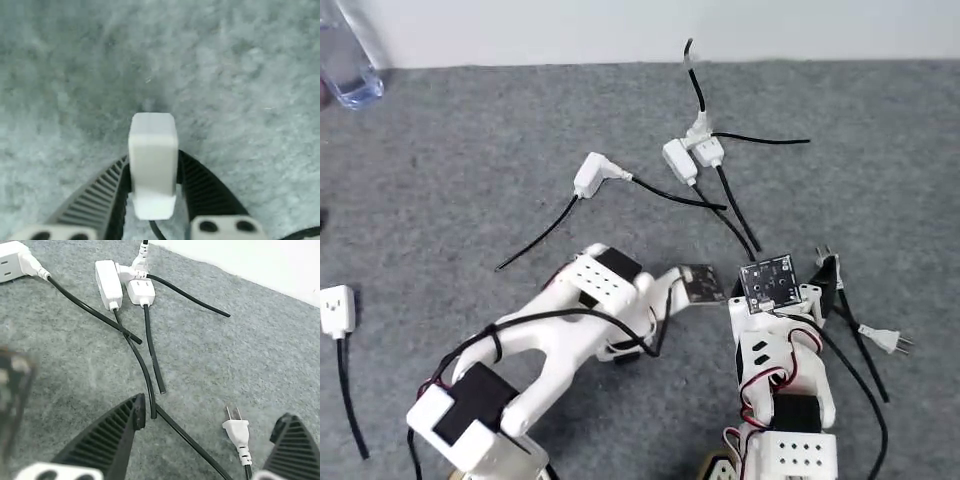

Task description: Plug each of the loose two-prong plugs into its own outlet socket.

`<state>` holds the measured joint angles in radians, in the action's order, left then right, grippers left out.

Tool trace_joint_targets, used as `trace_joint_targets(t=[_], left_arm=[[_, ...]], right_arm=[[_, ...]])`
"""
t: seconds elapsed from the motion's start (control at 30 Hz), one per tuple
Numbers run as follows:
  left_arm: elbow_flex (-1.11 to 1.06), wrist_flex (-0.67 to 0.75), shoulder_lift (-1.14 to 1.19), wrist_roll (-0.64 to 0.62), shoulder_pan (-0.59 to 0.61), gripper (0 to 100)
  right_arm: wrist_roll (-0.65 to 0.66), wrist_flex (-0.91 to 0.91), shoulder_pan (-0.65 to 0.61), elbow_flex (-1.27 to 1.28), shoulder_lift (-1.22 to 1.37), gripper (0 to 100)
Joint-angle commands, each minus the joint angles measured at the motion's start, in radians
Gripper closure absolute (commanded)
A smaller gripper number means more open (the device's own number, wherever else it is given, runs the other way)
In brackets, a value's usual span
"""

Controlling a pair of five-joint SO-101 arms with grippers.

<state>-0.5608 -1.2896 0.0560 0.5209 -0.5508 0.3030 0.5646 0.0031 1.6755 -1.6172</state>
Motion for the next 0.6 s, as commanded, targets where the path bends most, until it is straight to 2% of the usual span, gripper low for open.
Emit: trace_joint_targets(t=[0.0, 0.47, 0.57], left_arm=[[-0.002, 0.015, -0.049, -0.011, 0.006, 77], [0.071, -0.043, -0.049, -0.008, 0.012, 76], [0.074, -0.029, -0.046, 0.049, 0.046, 76]], right_arm=[[-0.005, -0.021, 0.008, 0.017, -0.001, 61.2], [-0.003, -0.019, 0.005, 0.017, -0.001, 61.2], [-0.003, -0.018, 0.005, 0.017, -0.001, 61.2]])
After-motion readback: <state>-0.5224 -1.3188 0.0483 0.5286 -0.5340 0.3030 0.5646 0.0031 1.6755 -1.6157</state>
